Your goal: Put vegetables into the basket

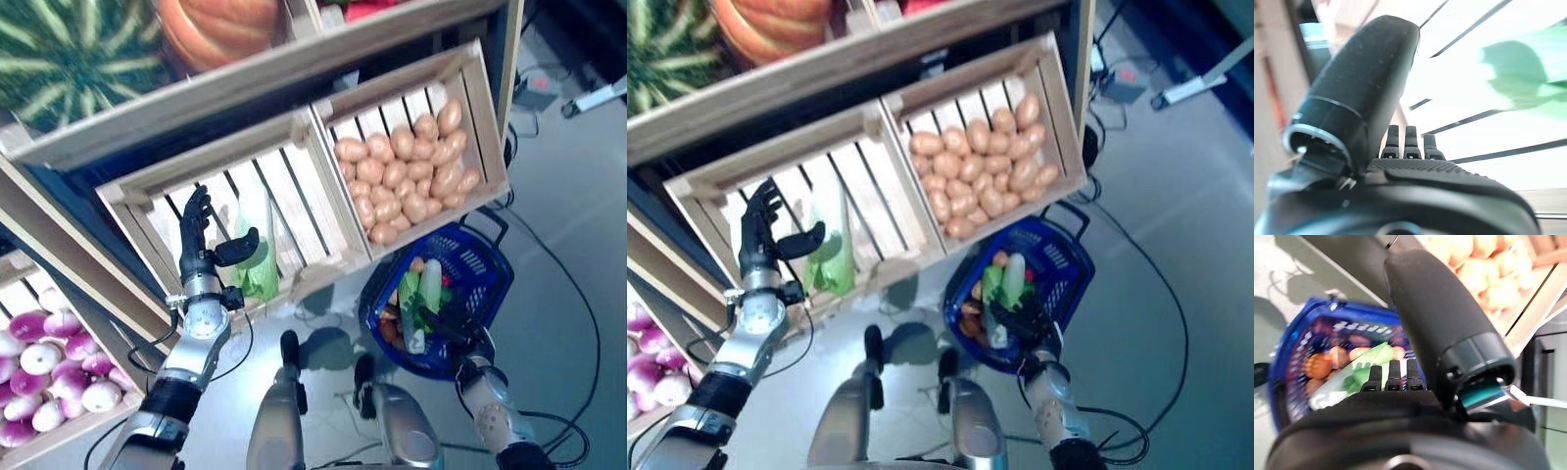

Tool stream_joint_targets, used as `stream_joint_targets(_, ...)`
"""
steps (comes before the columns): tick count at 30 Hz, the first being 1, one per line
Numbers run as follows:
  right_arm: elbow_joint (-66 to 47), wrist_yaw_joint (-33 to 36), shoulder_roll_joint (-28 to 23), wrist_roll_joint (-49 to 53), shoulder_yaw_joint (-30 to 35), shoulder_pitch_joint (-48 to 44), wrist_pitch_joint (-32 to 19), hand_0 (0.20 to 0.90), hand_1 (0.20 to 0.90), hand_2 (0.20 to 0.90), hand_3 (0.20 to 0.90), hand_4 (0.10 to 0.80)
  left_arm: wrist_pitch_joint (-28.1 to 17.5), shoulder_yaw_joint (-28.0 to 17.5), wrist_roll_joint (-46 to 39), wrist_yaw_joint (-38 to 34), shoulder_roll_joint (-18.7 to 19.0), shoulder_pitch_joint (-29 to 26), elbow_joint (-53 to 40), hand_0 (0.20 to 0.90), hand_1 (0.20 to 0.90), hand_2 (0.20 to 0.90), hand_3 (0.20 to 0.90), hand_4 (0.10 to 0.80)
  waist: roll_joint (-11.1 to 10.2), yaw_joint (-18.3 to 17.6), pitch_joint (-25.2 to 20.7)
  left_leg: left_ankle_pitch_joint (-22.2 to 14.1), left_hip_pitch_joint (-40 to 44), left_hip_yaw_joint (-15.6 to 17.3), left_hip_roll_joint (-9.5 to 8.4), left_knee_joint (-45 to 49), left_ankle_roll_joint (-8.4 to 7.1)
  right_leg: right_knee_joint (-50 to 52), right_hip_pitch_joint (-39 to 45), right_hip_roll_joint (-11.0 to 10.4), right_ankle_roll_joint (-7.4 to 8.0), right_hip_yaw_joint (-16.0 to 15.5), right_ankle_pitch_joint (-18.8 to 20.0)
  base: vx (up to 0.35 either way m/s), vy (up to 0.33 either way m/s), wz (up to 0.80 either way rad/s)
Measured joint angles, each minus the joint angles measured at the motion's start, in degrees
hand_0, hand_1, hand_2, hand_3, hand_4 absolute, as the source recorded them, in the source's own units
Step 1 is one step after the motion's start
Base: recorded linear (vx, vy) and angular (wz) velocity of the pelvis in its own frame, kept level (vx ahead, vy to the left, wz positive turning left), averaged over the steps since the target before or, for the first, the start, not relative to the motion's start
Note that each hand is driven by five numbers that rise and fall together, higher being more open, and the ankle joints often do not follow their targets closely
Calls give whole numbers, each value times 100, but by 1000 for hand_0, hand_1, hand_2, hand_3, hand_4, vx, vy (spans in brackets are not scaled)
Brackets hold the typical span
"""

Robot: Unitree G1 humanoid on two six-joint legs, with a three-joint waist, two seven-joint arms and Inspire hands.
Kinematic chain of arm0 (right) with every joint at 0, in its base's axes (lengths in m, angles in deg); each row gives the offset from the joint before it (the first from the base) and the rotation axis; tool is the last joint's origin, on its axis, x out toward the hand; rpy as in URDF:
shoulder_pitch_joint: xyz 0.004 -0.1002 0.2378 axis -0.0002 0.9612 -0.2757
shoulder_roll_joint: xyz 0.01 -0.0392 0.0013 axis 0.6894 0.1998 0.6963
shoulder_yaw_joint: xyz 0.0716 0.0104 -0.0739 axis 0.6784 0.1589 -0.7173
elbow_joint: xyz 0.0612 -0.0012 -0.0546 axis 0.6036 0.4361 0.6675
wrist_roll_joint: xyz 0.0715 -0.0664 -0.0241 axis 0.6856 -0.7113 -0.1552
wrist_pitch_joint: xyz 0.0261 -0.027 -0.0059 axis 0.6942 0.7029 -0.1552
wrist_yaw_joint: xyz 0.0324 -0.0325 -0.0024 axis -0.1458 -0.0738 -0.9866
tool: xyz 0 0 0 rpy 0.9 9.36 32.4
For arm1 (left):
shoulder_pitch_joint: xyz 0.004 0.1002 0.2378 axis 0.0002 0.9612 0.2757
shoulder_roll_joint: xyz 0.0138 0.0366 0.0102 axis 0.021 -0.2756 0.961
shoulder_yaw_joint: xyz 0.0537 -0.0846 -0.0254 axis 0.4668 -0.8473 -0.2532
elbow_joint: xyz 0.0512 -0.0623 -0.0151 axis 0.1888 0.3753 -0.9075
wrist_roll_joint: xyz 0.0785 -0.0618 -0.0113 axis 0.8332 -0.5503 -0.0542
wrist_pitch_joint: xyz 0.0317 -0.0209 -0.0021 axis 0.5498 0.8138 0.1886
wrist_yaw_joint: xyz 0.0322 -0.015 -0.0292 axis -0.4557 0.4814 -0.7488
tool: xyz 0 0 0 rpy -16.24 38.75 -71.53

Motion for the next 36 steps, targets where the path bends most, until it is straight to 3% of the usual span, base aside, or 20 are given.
stream_joint_targets(3, 32, -1, -108, 4, -152, -93, 8, 900, 900, 900, 900, 800, 65, 46, -112, -129, 4, -232, 288, 900, 900, 900, 900, 800, -62, -83, 237, -90, -335, 4, 46, 388, 23, 556, -408, -32, -107, 82, -185, -46, 3, -3)
stream_joint_targets(12, 22, -4, -332, 68, -657, -211, 51, 900, 900, 900, 900, 800, 214, 453, -451, -621, -93, -1214, 1273, 900, 900, 900, 900, 800, -166, -304, 374, -286, -1126, -115, 195, 1372, -140, 1605, -1268, -2, -339, 116, -416, -92, 18, -6)
stream_joint_targets(25, 8, 2, -339, 253, -1106, -389, 219, 900, 900, 900, 900, 800, 329, 321, -1190, -1874, -237, -2150, 1998, 900, 900, 900, 900, 800, -204, -514, 395, -403, -1637, -45, 144, 1717, -49, 1878, -1832, -18, -259, 335, -412, -46, 34, -5)
stream_joint_targets(36, 1, 82, -334, 264, -1145, -474, 226, 900, 900, 900, 900, 800, 359, 261, -1208, -2750, -527, -2300, 2003, 900, 900, 900, 900, 800, -238, -580, 398, -437, -1717, -86, 155, 1724, -94, 1809, -1875, 5, -273, 286, -383, 1, -16, 0)
